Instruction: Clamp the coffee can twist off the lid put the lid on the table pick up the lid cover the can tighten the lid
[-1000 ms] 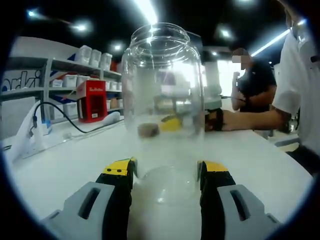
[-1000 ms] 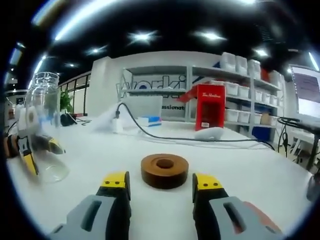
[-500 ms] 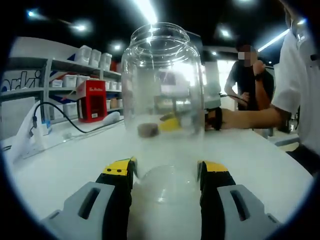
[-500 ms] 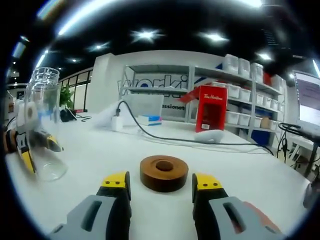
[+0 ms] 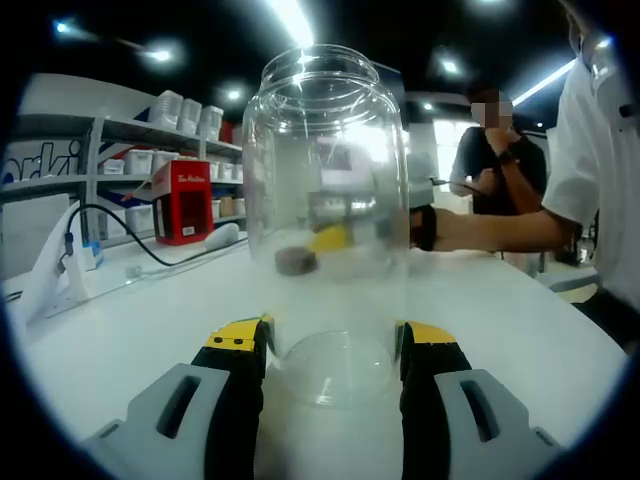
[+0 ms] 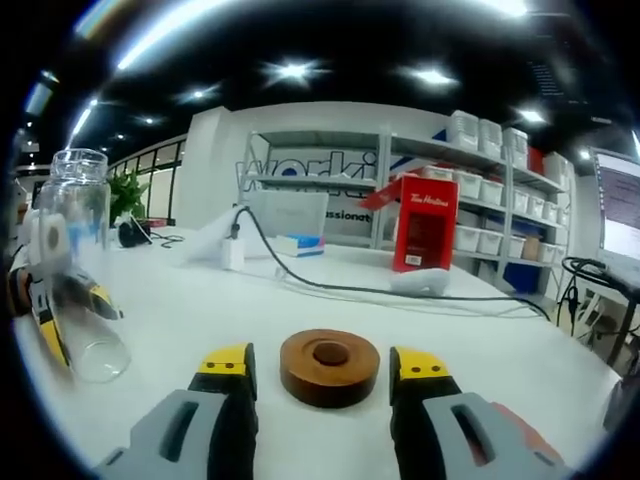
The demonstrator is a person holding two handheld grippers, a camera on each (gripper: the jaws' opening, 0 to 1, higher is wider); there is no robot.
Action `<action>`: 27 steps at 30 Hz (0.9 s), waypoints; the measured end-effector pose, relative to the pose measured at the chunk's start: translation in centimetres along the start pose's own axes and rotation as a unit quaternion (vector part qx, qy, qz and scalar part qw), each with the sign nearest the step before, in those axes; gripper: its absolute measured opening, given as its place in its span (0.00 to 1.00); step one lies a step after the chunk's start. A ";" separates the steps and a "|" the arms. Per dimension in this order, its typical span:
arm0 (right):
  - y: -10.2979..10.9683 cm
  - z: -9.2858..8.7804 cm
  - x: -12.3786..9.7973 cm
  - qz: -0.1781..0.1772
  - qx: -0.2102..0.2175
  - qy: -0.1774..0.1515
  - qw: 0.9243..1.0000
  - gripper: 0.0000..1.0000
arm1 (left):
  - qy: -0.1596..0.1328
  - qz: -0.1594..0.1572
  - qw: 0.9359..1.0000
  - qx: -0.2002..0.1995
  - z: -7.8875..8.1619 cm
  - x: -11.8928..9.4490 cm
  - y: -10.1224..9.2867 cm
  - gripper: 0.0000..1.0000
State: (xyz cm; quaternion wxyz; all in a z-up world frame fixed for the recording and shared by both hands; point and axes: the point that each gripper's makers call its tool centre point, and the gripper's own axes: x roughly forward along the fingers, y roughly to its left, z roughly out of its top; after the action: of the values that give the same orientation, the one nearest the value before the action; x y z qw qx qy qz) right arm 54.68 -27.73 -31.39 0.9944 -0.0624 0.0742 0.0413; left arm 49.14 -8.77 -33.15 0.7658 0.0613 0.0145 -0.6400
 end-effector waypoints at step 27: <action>-0.1 0.1 1.9 0.008 -0.005 0.017 1.000 0.50 | 0.001 0.000 1.000 0.000 -0.1 0.0 0.3 0.45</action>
State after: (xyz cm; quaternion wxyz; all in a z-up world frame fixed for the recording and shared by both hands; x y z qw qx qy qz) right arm 56.59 -27.70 -31.59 0.9923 -0.0675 0.0917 0.0488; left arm 49.42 -8.67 -33.23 0.7655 0.0619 0.0158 -0.6402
